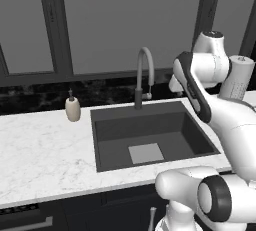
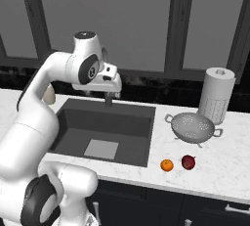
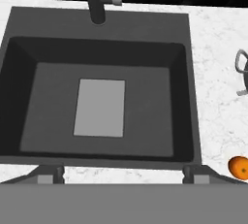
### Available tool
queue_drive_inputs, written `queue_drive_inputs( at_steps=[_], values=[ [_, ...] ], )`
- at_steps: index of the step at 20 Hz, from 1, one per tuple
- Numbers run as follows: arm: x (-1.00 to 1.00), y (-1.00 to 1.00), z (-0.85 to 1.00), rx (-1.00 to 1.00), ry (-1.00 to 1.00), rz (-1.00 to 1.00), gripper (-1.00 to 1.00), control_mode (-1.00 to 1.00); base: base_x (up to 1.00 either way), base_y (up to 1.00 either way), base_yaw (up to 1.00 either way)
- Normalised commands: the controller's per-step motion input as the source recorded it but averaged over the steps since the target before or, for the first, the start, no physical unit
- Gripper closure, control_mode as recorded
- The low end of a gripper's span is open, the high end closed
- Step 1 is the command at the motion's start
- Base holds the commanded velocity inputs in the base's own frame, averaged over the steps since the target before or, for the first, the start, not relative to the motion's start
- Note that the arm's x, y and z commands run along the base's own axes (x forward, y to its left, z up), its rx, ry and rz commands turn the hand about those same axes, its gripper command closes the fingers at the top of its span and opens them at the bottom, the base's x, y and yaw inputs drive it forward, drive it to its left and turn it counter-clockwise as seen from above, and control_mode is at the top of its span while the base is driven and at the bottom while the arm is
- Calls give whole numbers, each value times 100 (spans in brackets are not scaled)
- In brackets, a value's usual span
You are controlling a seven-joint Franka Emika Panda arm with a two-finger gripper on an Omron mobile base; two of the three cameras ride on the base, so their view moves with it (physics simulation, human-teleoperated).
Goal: Put the colander in the sink, put the tangerine, pear in the colander, and turn on the sink faucet and pour water over the colander.
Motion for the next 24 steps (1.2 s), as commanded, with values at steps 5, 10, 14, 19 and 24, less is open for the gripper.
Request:
queue_drive_inputs(
  at_steps=[5, 10, 14, 19, 24],
  values=[
    [-16, -100, -27, 0, 2, -6, -100, -100, 0, 0, 0],
    [-1, -100, -34, 0, 4, -7, -100, -100, 0, 0, 0],
    [8, -87, -37, 0, 0, -3, -100, -100, 0, 0, 0],
    [26, -68, -44, 0, 0, -3, -100, -100, 0, 0, 0],
    [25, -38, -56, 0, 0, -6, -100, -100, 0, 0, 0]
  ],
)
